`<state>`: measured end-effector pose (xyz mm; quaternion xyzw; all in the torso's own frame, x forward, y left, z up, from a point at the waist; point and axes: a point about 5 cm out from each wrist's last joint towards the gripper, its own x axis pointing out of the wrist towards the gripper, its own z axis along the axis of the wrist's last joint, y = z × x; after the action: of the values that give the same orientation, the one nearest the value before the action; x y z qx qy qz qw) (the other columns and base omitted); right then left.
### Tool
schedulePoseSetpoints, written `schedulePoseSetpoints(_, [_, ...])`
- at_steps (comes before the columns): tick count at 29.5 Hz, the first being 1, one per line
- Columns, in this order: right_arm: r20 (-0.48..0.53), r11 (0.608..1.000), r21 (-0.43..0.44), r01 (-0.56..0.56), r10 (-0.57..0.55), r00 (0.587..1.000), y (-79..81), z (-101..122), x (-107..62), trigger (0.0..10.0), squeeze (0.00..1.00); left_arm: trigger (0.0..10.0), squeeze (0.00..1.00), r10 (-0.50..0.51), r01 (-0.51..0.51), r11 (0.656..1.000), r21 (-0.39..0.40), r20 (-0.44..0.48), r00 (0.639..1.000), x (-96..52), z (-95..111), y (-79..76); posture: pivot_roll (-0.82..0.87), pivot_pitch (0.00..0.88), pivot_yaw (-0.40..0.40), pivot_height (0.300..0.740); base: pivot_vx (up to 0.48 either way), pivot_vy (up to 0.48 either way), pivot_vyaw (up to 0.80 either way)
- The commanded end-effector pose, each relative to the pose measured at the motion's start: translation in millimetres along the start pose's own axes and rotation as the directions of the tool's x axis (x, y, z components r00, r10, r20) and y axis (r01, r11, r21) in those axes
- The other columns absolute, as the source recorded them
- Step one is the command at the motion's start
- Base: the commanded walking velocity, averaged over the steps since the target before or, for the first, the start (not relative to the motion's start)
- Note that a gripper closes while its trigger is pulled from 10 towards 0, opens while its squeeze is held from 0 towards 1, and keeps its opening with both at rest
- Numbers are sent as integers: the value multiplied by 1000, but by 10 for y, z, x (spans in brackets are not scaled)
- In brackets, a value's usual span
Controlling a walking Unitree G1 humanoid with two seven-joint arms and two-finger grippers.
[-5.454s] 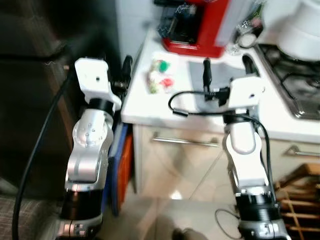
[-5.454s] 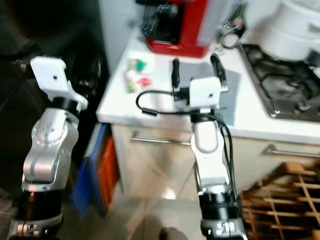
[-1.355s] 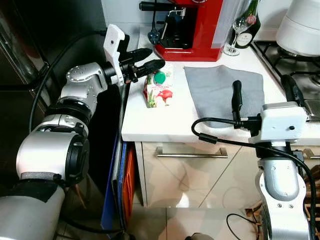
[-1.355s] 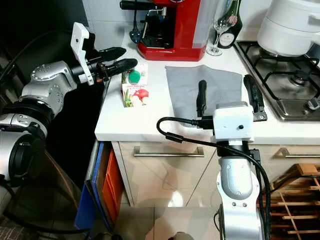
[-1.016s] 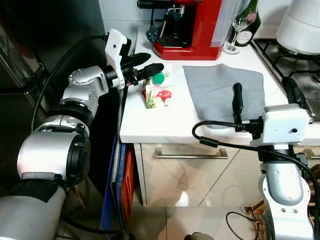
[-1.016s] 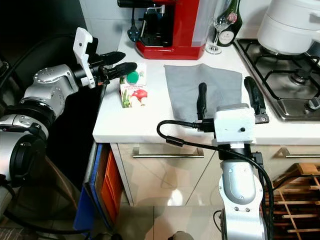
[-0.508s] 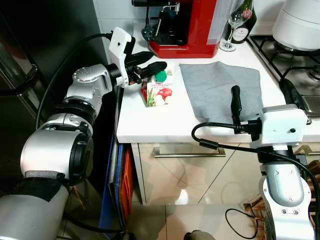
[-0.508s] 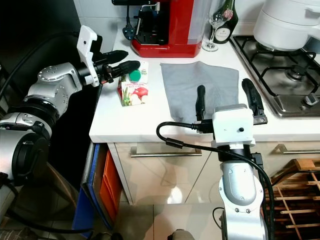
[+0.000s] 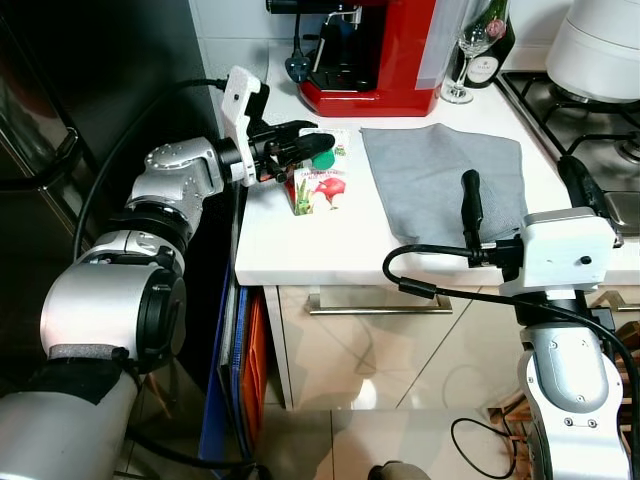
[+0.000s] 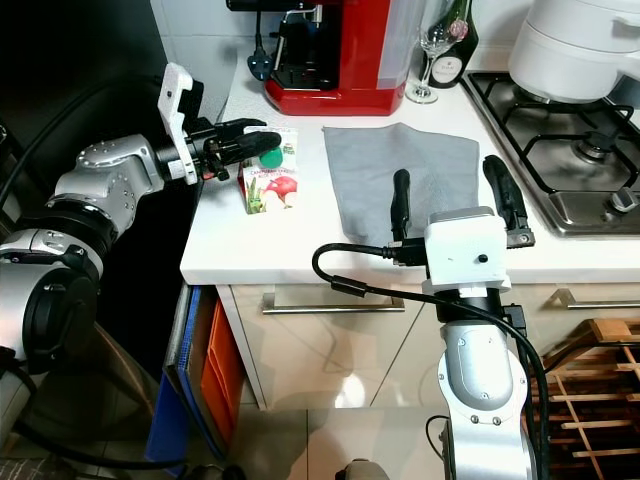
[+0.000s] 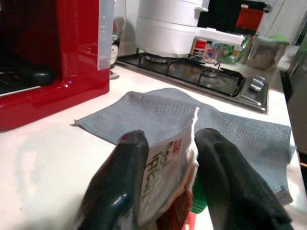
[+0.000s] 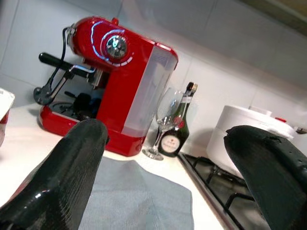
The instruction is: Restocking fridge
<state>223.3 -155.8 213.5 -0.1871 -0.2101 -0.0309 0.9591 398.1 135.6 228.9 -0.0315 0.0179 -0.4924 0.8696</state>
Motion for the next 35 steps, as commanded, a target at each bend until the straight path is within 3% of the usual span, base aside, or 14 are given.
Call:
schedulePoseSetpoints(1, [1,1000,7,-3,3,1000,-5,-5,12,10000,529,0,0,-2,-5,998,-65,-104,995,-26,-290,-27,-376,64,37,740,0,0,0])
schedulePoseSetpoints(11, [22,999,34,6,-7,1000,65,-67,191,10000,525,0,0,128,-126,990,-61,18,992,27,-121,32,-366,0,68,740,0,0,0])
schedulePoseSetpoints(17, [22,999,33,29,-29,999,26,-112,248,10000,525,0,0,162,-162,985,-55,10,987,81,-154,17,-368,0,72,740,0,0,0])
schedulePoseSetpoints(26, [61,998,57,29,-33,998,68,-218,496,10000,522,0,0,274,-257,955,-147,105,956,141,-55,46,-336,0,63,740,0,0,0])
schedulePoseSetpoints(31, [97,997,64,38,-44,994,81,-195,556,10000,522,0,0,247,-235,968,-84,193,950,140,185,54,-304,0,71,740,0,0,0])
schedulePoseSetpoints(33, [101,997,60,51,-57,993,81,-216,602,10000,518,0,0,229,-230,973,-25,245,942,134,347,54,-290,0,76,740,0,0,0])
schedulePoseSetpoints(34, [103,997,53,64,-69,992,81,-234,647,10000,518,0,0,218,-242,969,50,289,932,126,512,49,-278,0,79,740,0,0,0])
schedulePoseSetpoints(35, [103,997,53,64,-69,992,81,-234,647,10000,518,0,0,218,-242,969,50,289,932,126,512,49,-278,0,79,740,0,0,0])
